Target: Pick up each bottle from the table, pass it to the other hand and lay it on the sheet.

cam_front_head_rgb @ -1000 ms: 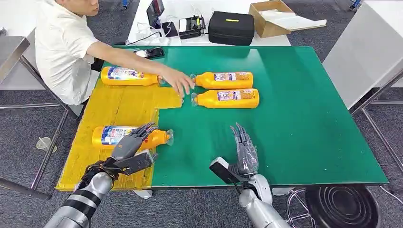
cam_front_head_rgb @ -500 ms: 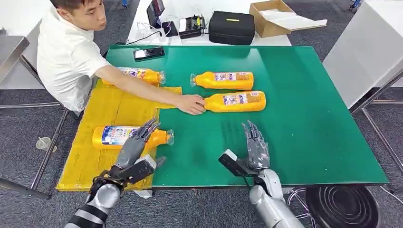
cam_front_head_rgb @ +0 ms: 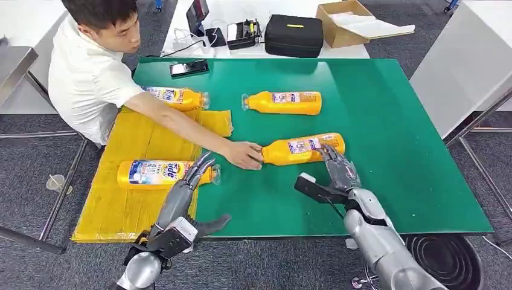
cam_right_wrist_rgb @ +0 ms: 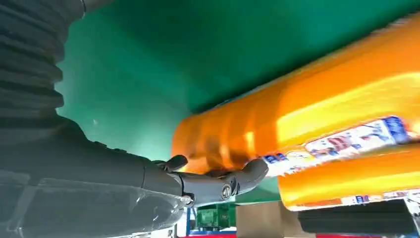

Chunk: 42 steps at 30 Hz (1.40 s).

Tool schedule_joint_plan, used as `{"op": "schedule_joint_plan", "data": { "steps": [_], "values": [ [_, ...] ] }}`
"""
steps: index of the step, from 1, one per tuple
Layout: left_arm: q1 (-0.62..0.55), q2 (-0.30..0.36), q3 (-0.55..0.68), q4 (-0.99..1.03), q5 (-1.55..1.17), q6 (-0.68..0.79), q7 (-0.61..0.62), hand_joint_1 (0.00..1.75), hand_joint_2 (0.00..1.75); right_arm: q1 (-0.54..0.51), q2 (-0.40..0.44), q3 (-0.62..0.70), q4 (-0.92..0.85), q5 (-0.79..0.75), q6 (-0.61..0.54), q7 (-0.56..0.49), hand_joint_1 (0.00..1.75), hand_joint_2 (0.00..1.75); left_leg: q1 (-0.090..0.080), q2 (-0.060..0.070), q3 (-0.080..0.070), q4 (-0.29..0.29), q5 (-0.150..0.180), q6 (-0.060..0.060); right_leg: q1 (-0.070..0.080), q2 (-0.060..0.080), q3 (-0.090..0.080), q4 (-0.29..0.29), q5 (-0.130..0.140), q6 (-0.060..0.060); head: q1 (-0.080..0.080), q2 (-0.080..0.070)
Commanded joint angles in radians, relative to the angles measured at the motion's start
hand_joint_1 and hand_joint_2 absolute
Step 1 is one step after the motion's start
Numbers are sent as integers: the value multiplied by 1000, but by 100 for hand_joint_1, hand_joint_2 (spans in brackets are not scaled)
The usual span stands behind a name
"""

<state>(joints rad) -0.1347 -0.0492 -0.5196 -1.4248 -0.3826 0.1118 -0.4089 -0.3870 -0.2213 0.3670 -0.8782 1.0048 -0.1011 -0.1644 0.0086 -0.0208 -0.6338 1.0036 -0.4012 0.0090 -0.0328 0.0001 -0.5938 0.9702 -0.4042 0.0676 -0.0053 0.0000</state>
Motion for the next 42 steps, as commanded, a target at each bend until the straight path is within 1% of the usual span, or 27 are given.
{"op": "schedule_joint_plan", "data": {
  "steps": [1,3,5,8,10,13,14,17,19,21,22,23,25,26,27,29,31,32,33,34,36,37,38,42],
  "values": [
    [-20,-21,-5,54,2,7,11,0,175,-135,-38,121,18,-13,51,47,0,175,0,5,3,1,-3,0,1,3,2,1,-1,-4,0,0],
    [-26,-21,-8,58,-4,12,10,0,175,-153,-30,142,42,-1,56,52,0,175,0,3,1,0,-1,0,0,2,1,0,0,-2,0,0],
    [-26,-19,-12,53,-7,14,9,0,175,-166,-27,173,44,6,61,45,0,175,0,4,3,1,-2,0,1,2,2,0,-1,-3,0,0],
    [-20,-20,-7,49,-18,24,13,0,175,-166,-48,241,-35,8,90,42,0,175,0,4,3,1,-2,0,1,3,2,0,-1,-3,0,0],
    [-17,-23,0,54,-22,28,12,0,175,-172,-62,279,-114,-39,141,44,0,175,0,4,3,1,-2,0,1,3,2,1,-1,-4,0,0],
    [-17,-24,2,57,-23,28,11,0,175,-175,-62,286,-135,-42,149,50,0,175,0,3,1,0,-1,0,0,2,-1,1,0,-2,0,0],
    [-18,-24,2,57,-23,28,11,0,175,-174,-65,286,-134,-42,148,50,0,175,1,4,2,1,-2,0,1,3,1,1,-1,-3,0,0],
    [-19,-31,7,61,-25,32,5,0,175,-191,-65,315,-146,-61,144,44,0,175,1,3,2,1,-2,0,1,2,1,0,-1,-3,0,0],
    [-22,-32,4,67,-24,33,0,0,175,-213,-66,334,-123,-66,151,57,0,175,1,5,4,1,-3,0,1,3,3,1,-2,-4,0,0],
    [-23,-32,2,68,-23,32,-2,0,175,-223,-68,340,-104,-70,153,58,0,175,0,3,1,0,-1,0,0,2,0,0,-1,-2,0,0],
    [-23,-32,1,68,-23,33,-4,0,175,-229,-72,342,-93,-71,155,61,0,175,1,4,3,1,-2,0,1,2,2,1,-1,-4,0,0],
    [-22,-31,1,68,-21,36,-7,0,175,-238,-72,343,-75,-78,162,67,0,175,1,3,3,1,-2,0,1,1,2,0,-1,-3,0,0],
    [-20,-31,2,66,-18,42,-11,0,175,-252,-80,351,-43,-90,189,78,0,175,0,1,1,0,-1,0,0,0,1,0,0,-2,0,0],
    [-20,-31,2,66,-18,41,-11,0,175,-252,-82,350,-41,-90,189,78,0,175,1,3,3,1,-2,0,1,1,2,0,-1,-3,0,0],
    [-22,-32,0,69,-16,43,-12,0,175,-261,-79,360,-16,-111,215,69,0,175,1,4,4,1,-3,0,2,2,4,0,-2,-4,0,0],
    [-30,-33,-4,79,-13,45,-15,0,175,-264,-80,366,-1,-139,238,58,0,175,1,2,3,0,-2,0,1,0,3,0,-1,-3,0,0],
    [-31,-35,-5,79,-13,45,-15,0,175,-262,-80,367,0,-138,237,58,0,175,1,1,2,0,-1,0,1,0,2,0,-1,-2,0,0],
    [-31,-35,-5,79,-13,45,-15,0,175,-262,-80,367,0,-138,237,58,0,175,2,3,6,1,-3,0,2,1,6,0,-2,-5,0,0],
    [-31,-35,-5,79,-13,45,-15,0,175,-262,-80,367,0,-138,237,58,0,175,1,2,2,0,-1,0,1,1,2,0,-1,-3,0,0],
    [-31,-35,-5,79,-13,45,-15,0,175,-262,-80,367,0,-138,237,58,0,175,1,2,4,1,-2,0,1,1,4,0,-2,-4,0,0],
    [-32,-34,-6,82,-12,44,-16,0,175,-262,-78,370,-1,-141,238,58,0,175,1,2,2,0,-1,0,1,1,2,0,-1,-3,0,0],
    [-36,-35,-8,88,-9,44,-17,0,175,-257,-76,369,0,-174,261,48,0,175,1,3,4,1,-3,0,2,1,4,0,-2,-4,0,0],
    [-41,-35,-10,94,-6,47,-19,0,175,-258,-82,385,-2,-185,268,51,0,175,1,2,3,0,-1,0,1,1,2,0,-1,-3,0,0],
    [-52,-36,-13,107,7,44,-21,0,175,-277,-115,441,13,-235,321,84,0,175,1,1,2,0,-1,0,1,0,1,0,-1,-2,0,0]
  ]
}}
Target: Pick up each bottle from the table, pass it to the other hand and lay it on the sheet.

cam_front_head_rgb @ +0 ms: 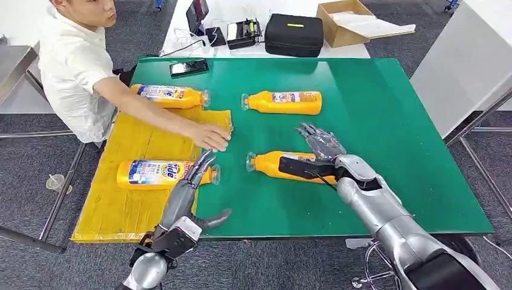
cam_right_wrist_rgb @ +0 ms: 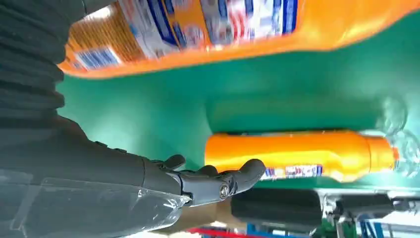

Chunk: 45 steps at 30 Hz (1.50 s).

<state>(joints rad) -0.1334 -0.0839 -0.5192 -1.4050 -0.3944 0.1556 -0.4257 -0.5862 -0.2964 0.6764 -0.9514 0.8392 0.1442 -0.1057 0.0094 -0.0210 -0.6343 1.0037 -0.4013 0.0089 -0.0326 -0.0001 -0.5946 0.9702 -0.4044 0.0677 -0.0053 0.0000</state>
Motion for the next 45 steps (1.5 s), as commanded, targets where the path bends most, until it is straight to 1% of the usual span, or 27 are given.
{"op": "schedule_joint_plan", "data": {
  "steps": [1,4,5,7,9,10,13,15,16,19,21,23,26,27,28,29,30,31,32,33,34,37,38,42,43,44,45],
  "values": [
    [-56,-2,-16,92,22,-2,-4,0,175,-86,-45,146,102,-84,92,34,0,175,0,2,4,1,-2,0,1,0,4,0,-2,-4,0,0],
    [-65,-5,-25,104,26,-7,-3,0,175,-86,-45,153,143,-103,96,36,0,175,0,1,2,0,0,0,0,0,2,0,0,-2,0,0],
    [-66,-5,-26,104,26,-7,-3,0,175,-81,-45,155,147,-103,96,36,0,175,0,1,3,0,-1,0,1,0,4,0,-1,-3,0,0],
    [-72,-3,-31,108,37,-18,1,0,175,-88,-44,173,169,-114,141,43,0,175,0,1,4,0,-2,0,1,0,5,-1,-1,-4,0,0],
    [-81,-2,-36,114,46,-24,3,0,175,-96,-58,191,160,-138,175,34,0,175,0,1,2,0,-1,0,1,0,3,-1,-1,-3,0,0],
    [-81,-2,-36,114,46,-24,3,0,175,-96,-58,191,160,-138,175,34,0,175,1,2,4,1,-2,0,1,0,5,0,-1,-4,0,0],
    [-82,-2,-36,116,46,-24,3,0,175,-97,-60,191,158,-141,177,34,0,175,0,1,2,0,-1,0,0,0,2,0,-1,-2,0,0],
    [-82,-2,-36,116,46,-24,3,0,175,-97,-60,191,158,-141,177,34,0,175,0,2,3,0,-1,0,1,1,3,0,-1,-3,0,0],
    [-83,-1,-37,117,52,-26,3,0,175,-102,-67,204,147,-143,197,42,0,175,0,2,2,0,-1,0,1,0,2,0,-1,-2,0,0],
    [-81,-3,-38,121,55,-28,3,0,175,-119,-72,221,142,-134,198,63,0,175,0,2,4,1,-2,0,1,1,4,1,-2,-4,0,0],
    [-80,-6,-38,124,60,-26,2,0,175,-134,-70,242,159,-128,214,86,0,175,-1,2,3,0,-1,0,0,1,2,0,-1,-3,0,0],
    [-83,-10,-41,125,66,-27,0,0,175,-144,-71,255,168,-130,228,81,0,175,0,3,3,1,-2,0,1,2,3,1,-1,-4,0,0],
    [-88,-8,-44,132,71,-25,-1,0,175,-152,-66,275,188,-128,211,73,0,175,0,3,3,1,-1,0,1,1,3,0,-1,-3,0,0],
    [-88,-8,-39,134,71,-16,-4,0,175,-150,-63,273,191,-133,199,66,72,175,0,2,2,0,-1,0,1,1,2,0,0,-3,0,0],
    [-87,-6,-38,135,68,-6,-7,0,175,-145,-64,272,194,-130,179,62,134,175,0,3,4,1,-2,0,1,1,4,0,-1,-4,0,0],
    [-86,-5,-39,136,66,-2,-9,0,175,-138,-62,271,199,-120,147,64,145,175,0,3,3,0,-2,0,1,1,3,0,-1,-3,0,0],
    [-85,-5,-38,136,66,-1,-9,0,175,-132,-60,272,201,-118,139,64,145,175,0,2,3,0,-1,0,1,1,3,0,-1,-3,0,0],
    [-83,-5,-38,133,65,1,-11,0,175,-126,-57,269,205,-113,118,66,152,175,1,3,5,1,-2,0,2,1,5,0,-2,-4,0,0],
    [-81,-4,-37,131,64,1,-11,0,175,-117,-53,264,211,-111,102,68,175,175,1,2,4,1,-2,0,1,0,4,-1,-1,-4,0,0],
    [-77,-3,-36,127,63,3,-12,0,175,-100,-45,257,218,-100,64,73,175,175,0,1,3,0,-1,0,1,0,3,-1,-1,-3,0,0],
    [-75,-2,-33,124,62,5,-12,0,175,-82,-39,250,225,-100,45,73,175,175,1,3,5,0,-2,0,1,1,5,0,-2,-4,0,0],
    [-66,-3,-26,119,62,5,-12,0,175,-28,-24,206,246,-103,-18,50,175,175,1,1,3,-1,-1,0,1,0,4,-2,-1,-2,0,0],
    [-63,-2,-25,117,62,4,-12,0,175,-15,-24,191,238,-107,-38,36,175,175,1,1,6,-1,-2,0,2,0,7,-3,-1,-4,0,0],
    [-51,-5,-14,106,76,-1,-13,0,175,24,-29,130,184,-144,-71,-16,175,175,1,1,5,-1,-1,0,2,0,5,-2,-1,-3,0,0],
    [-47,-6,-11,102,83,-4,-14,0,175,42,-33,104,152,-168,-78,-42,175,175,1,2,6,0,-2,0,2,0,7,-2,-2,-4,0,0],
    [-44,-5,-9,100,87,-6,-16,0,175,67,-35,70,119,-190,-77,-63,175,175,1,2,5,0,-1,0,2,0,5,-2,-1,-4,0,0],
    [-43,-5,-9,100,87,-6,-16,0,175,70,-34,71,118,-189,-77,-63,175,175,1,1,4,0,-1,0,2,0,5,-2,-1,-3,0,0]
  ]
}}
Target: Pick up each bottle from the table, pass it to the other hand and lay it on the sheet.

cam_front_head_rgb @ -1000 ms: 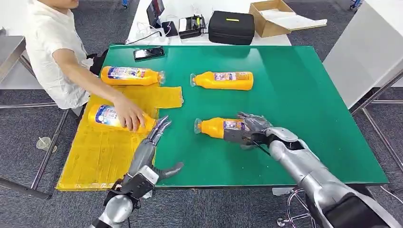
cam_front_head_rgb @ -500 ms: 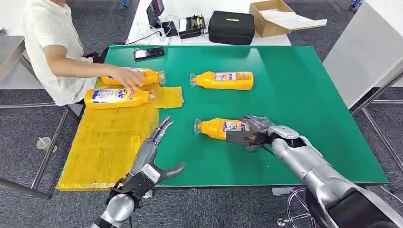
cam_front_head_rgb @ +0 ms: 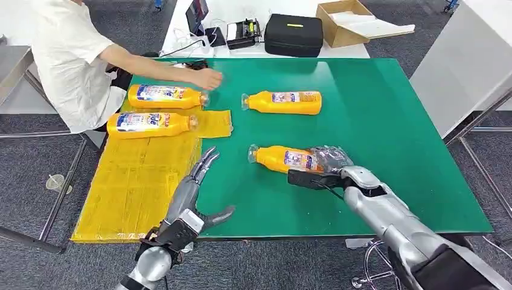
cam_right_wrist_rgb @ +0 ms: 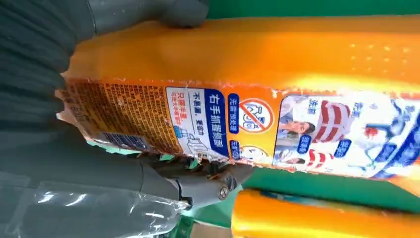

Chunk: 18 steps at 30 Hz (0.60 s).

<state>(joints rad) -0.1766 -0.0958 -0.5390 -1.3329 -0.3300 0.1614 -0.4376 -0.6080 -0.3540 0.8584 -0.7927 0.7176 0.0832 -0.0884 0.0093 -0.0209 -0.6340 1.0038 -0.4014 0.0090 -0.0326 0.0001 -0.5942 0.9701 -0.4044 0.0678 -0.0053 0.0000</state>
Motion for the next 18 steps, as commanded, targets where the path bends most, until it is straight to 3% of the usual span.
{"op": "schedule_joint_plan", "data": {
  "steps": [1,5,10,13,18],
  "values": [
    [3,7,12,26,29,-15,-6,0,175,121,25,-152,-81,-102,-11,-107,175,175,2,2,6,0,-2,0,3,0,7,-2,-2,-5,0,0],
    [19,6,16,16,84,-51,-12,0,175,227,64,-306,-202,-235,9,-224,175,175,2,2,7,0,-3,0,3,0,8,-2,-3,-5,0,0],
    [26,-1,20,16,116,-69,-12,0,175,253,86,-342,-238,-280,27,-253,175,175,1,3,5,0,-2,-1,2,1,5,0,-2,-4,0,0],
    [57,-60,67,28,355,-155,26,0,175,312,146,-439,-327,-399,78,-354,175,175,2,3,6,1,-4,-1,3,1,6,0,-3,-5,0,0],
    [69,-99,53,79,529,-122,47,0,175,335,175,-445,-404,-428,86,-348,173,175,1,4,3,0,-3,-1,1,2,2,0,-1,-3,0,0]
  ]
}}
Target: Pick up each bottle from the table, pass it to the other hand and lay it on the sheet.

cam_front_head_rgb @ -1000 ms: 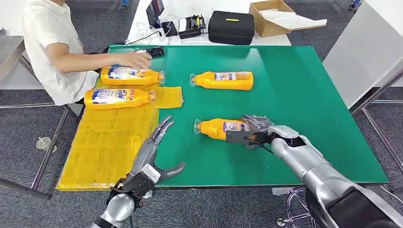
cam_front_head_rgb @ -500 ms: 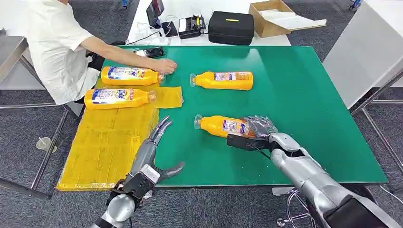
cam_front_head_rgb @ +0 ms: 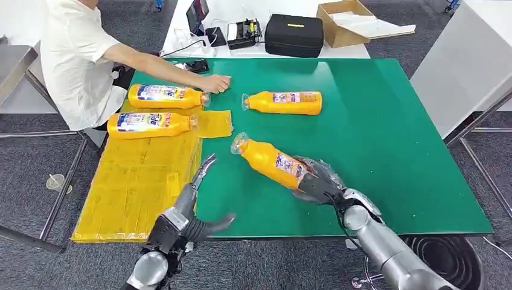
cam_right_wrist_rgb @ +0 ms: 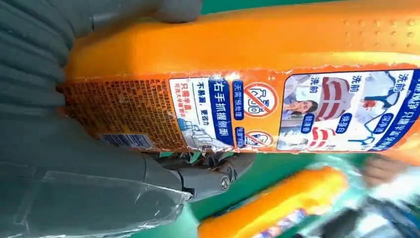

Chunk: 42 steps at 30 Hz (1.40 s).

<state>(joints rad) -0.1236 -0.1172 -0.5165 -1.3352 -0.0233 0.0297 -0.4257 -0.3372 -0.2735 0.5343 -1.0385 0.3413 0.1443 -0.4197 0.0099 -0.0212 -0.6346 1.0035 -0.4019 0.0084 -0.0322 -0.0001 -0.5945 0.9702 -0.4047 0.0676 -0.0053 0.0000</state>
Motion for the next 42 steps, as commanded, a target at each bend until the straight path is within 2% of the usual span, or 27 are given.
{"op": "schedule_joint_plan", "data": {
  "steps": [1,4,6,7,8,9,10,13,14,15,16,20,25,26,28,29,30,33,40,41,42],
  "values": [
    [16,-78,30,82,222,10,35,0,175,64,94,-121,-158,-52,25,-17,173,175,1,5,5,1,-3,0,2,3,4,0,-2,-4,0,0],
    [12,-71,25,80,230,13,33,0,175,62,92,-121,-153,-51,23,-17,173,175,1,1,4,0,-2,0,1,-1,4,0,-2,-4,0,0],
    [8,-70,22,98,303,16,59,0,175,65,114,-130,-155,-134,94,-46,175,175,0,3,5,0,-3,0,1,1,5,-1,-2,-4,0,0],
    [-2,-66,12,121,308,15,57,0,175,62,124,-113,-157,-155,130,-48,175,175,0,3,3,0,-2,0,1,1,3,-1,-1,-3,0,0],
    [-20,-69,7,158,330,17,56,0,175,56,131,-85,-154,-166,153,-49,173,175,1,6,8,1,-5,0,2,3,7,0,-3,-7,0,0],
    [-32,-73,6,180,347,11,60,0,175,50,140,-65,-146,-176,174,-54,175,175,0,3,3,-1,-1,0,0,1,2,-1,-1,-3,0,0],
    [-42,-77,7,200,382,-13,67,0,175,38,148,-41,-130,-189,199,-56,175,175,1,4,5,0,-2,0,1,2,4,-1,-1,-4,0,0],
    [-57,-78,1,221,406,-35,71,0,175,21,163,-15,-106,-191,204,-60,173,175,1,5,6,0,-3,0,2,3,4,-1,-1,-5,0,0],
    [-60,-79,-1,226,419,-46,69,0,175,12,164,-6,-91,-196,209,-65,162,175,1,4,3,0,-2,0,1,2,2,-1,-1,-3,0,0],
    [-69,-80,-7,231,442,-65,62,0,175,-11,166,31,-57,-202,235,-62,161,175,1,5,5,0,-3,0,2,2,4,-1,-1,-5,0,0],
    [-77,-83,-14,231,450,-73,54,0,175,-29,167,62,-27,-209,255,-59,148,175,1,4,5,0,-2,0,1,2,4,-1,-1,-4,0,0],
    [-114,-93,-57,225,446,-108,30,0,175,-100,168,189,125,-224,365,-73,148,175,1,4,3,0,-1,0,1,2,2,-1,0,-2,0,0],
    [-124,-97,-63,232,455,-122,25,0,175,-117,165,224,159,-230,389,-100,154,175,1,3,4,0,-1,0,1,1,3,-1,0,-3,0,0],
    [-138,-105,-64,244,464,-128,14,0,175,-131,159,275,177,-225,422,-130,150,175,1,5,6,1,-3,0,2,3,6,-1,-1,-5,0,0],
    [-146,-110,-59,252,475,-133,6,0,175,-145,146,319,173,-209,431,-135,150,175,0,1,2,0,-1,0,1,0,2,-1,0,-3,0,0],
    [-148,-113,-55,248,481,-134,1,0,175,-150,141,336,174,-202,433,-140,143,175,0,2,5,0,-2,0,1,0,4,0,-1,-4,0,0],
    [-153,-114,-52,243,490,-139,0,0,175,-158,137,357,179,-198,443,-151,150,175,1,3,3,0,-1,0,1,1,3,-1,-1,-3,0,0],
    [-160,-119,-45,224,516,-141,3,0,175,-169,137,404,191,-187,439,-180,150,175,1,2,3,1,-1,0,1,0,2,0,-1,-3,0,0],
    [-165,-117,-50,228,522,-145,7,0,175,-172,146,418,194,-191,435,-190,148,175,1,1,2,1,-1,0,1,-1,2,0,-1,-3,0,0],
    [-164,-117,-50,231,523,-146,6,0,175,-174,144,418,195,-192,437,-190,148,175,2,3,6,2,-4,0,3,0,6,0,-3,-6,0,0],
    [-164,-117,-50,231,523,-146,6,0,175,-174,144,418,195,-192,437,-190,148,175,1,1,3,1,-1,0,1,0,3,0,-1,-4,0,0]
  ]
}}
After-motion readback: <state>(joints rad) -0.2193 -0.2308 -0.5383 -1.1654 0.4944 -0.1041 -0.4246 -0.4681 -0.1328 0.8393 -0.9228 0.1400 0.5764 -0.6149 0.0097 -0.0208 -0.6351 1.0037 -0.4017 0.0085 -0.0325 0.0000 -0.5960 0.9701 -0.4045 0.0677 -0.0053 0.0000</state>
